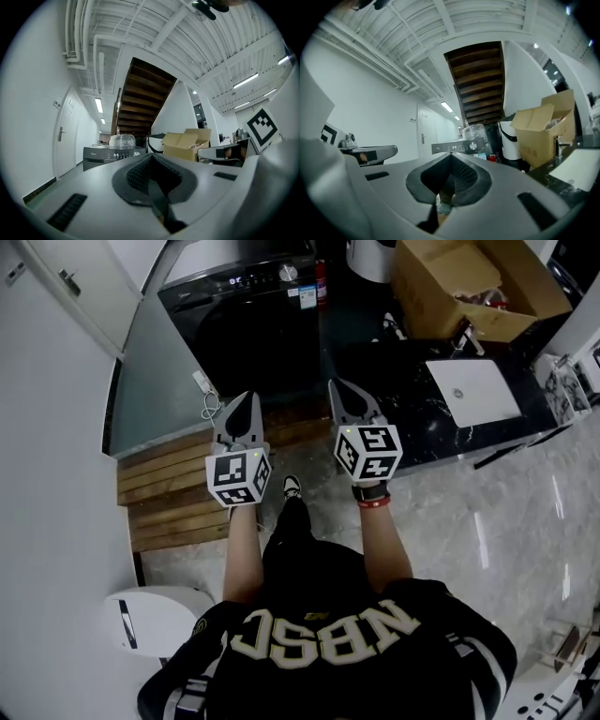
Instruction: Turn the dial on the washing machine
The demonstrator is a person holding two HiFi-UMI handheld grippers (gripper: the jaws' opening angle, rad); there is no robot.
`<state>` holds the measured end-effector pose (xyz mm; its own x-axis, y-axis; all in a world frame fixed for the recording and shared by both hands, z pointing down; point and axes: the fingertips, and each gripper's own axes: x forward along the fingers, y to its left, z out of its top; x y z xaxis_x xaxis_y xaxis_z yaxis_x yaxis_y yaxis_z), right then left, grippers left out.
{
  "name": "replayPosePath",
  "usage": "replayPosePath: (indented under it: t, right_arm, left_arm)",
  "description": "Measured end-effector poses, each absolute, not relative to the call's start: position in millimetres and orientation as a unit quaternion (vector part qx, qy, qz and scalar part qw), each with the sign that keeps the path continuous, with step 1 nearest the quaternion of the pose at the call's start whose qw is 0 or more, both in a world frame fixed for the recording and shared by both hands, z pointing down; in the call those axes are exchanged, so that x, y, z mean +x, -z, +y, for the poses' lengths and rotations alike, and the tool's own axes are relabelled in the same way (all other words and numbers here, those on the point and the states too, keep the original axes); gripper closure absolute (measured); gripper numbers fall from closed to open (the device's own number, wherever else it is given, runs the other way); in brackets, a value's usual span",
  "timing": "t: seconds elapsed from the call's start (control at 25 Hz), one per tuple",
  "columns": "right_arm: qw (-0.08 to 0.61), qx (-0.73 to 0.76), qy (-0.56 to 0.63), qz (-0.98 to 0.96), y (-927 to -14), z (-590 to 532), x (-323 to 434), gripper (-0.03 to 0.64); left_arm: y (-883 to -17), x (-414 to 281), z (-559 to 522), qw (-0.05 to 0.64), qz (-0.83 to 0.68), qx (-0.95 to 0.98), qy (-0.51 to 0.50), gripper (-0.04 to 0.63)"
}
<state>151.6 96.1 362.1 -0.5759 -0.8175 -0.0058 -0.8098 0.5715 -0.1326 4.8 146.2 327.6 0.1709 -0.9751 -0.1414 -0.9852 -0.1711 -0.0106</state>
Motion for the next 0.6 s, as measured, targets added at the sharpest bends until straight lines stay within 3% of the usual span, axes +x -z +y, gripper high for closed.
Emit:
replayPosePath:
  t: [0.6]
  right_arm:
    - [0.005, -0.476, 0.02, 0.879, -345.4, -132.8, 40.9, 0.611]
  left_arm:
    - [-307.3, -77.8, -96.2, 0.058, 0.613, -0.786, -0.058, 0.583]
